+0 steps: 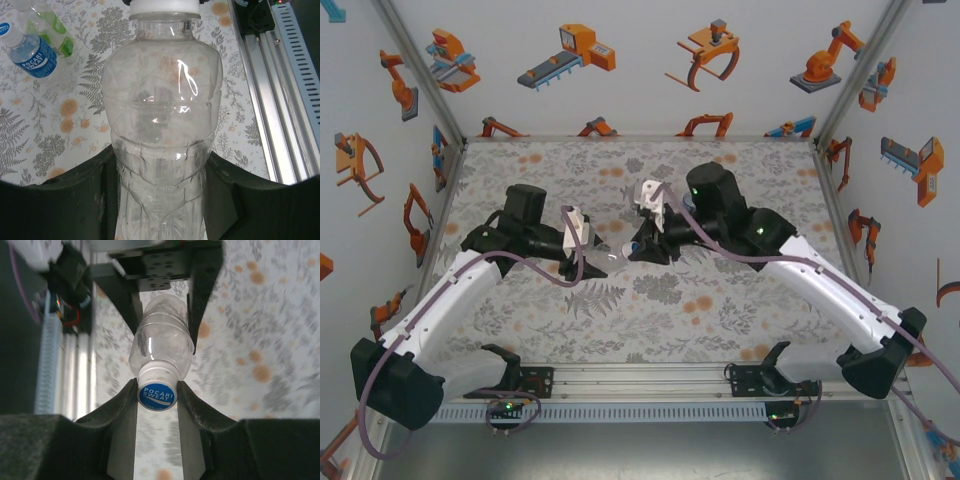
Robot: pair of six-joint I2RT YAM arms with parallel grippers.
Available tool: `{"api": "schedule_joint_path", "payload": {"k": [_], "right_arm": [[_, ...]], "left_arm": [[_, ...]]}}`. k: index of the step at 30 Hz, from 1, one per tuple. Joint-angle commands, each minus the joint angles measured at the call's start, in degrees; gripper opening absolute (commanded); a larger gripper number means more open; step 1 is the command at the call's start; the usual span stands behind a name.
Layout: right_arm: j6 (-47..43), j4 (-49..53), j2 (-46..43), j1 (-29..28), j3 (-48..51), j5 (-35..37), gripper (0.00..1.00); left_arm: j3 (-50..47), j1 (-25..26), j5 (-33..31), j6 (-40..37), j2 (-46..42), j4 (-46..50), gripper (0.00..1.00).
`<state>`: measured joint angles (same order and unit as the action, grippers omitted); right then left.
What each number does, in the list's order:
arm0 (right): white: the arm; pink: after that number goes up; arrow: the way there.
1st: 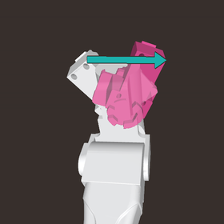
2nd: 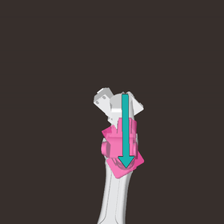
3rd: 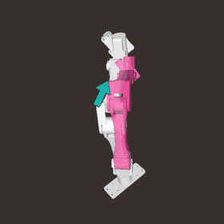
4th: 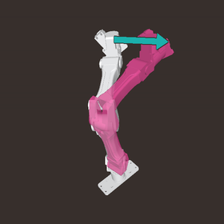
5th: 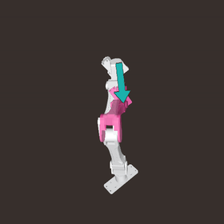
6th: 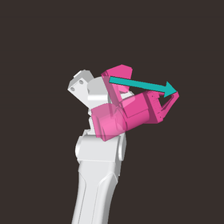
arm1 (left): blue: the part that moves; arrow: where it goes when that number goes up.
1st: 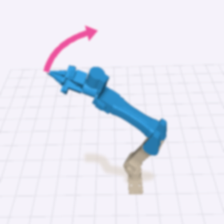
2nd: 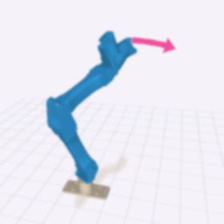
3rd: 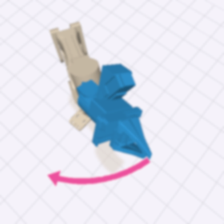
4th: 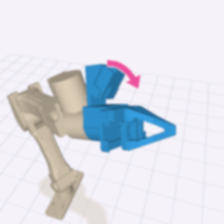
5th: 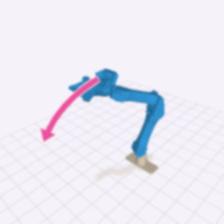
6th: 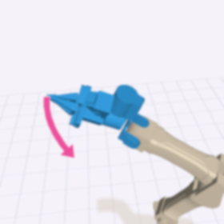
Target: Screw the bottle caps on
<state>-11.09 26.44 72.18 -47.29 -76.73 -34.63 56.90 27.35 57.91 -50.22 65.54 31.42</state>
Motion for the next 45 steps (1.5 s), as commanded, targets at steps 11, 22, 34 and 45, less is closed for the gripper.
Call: {"api": "schedule_joint_path", "payload": {"k": [11, 22, 34, 45], "right_arm": [[58.95, -5.86, -2.07, -0.79, 4.39, 15.57, 0.00], [47.12, 11.96, 4.89, 2.08, -6.74, 22.24, 0.00], [27.89, 35.73, 31.61, 12.44, -36.79, 29.81, 0.00], [22.15, 41.59, 49.09, 16.24, -56.68, 34.42, 0.00]], "left_arm": [[1.99, 0.18, 0.22, 1.88, 0.07, -1.66, 0.17], [-1.15, -0.02, -13.29, 9.33, -3.38, -10.09, 0.97], [-2.12, -0.13, -17.72, 10.54, -4.33, -11.90, 0.97], [-2.21, -0.02, -17.84, 10.41, -4.10, -11.82, 0.97]]}}
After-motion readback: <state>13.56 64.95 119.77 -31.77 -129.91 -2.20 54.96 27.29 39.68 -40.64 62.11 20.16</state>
